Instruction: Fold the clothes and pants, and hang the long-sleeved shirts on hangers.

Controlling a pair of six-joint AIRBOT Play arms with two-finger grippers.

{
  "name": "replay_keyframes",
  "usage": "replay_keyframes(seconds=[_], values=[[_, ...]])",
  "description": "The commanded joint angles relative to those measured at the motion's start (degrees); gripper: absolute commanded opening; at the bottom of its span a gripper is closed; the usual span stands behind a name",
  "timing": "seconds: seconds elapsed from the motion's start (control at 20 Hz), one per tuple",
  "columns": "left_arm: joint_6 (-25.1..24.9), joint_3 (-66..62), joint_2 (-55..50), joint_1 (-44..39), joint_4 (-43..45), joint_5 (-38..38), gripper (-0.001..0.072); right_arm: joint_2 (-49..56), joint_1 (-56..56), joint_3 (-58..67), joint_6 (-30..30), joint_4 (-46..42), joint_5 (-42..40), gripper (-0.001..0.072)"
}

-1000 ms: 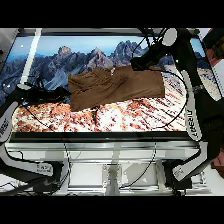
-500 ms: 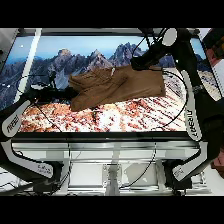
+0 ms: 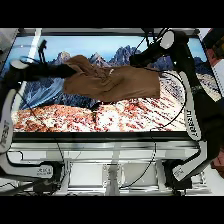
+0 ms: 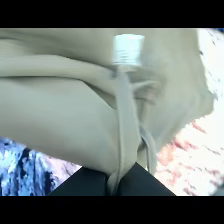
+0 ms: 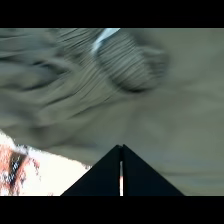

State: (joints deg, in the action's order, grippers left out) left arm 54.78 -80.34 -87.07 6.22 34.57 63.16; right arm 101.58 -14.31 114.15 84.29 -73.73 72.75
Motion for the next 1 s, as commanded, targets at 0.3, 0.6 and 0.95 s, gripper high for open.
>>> replay_keyframes(seconds=[0.3, 0.6, 0.95], values=[[6.58, -5.35, 15.82, -3.04, 11.50, 10.43, 0.0025, 7.13, -4.76, -4.11, 2.91, 8.66, -16.04, 0.0008], [8.02, -5.29, 13.86, -5.22, 11.50, 10.34, 0.0027, 15.19, -15.21, -4.28, 6.67, 13.70, -29.81, 0.0006], [13.31, -5.09, 11.08, -4.74, 20.85, 9.57, 0.0026, 19.56, -19.26, -4.28, 2.08, 12.24, -5.38, 0.0005]])
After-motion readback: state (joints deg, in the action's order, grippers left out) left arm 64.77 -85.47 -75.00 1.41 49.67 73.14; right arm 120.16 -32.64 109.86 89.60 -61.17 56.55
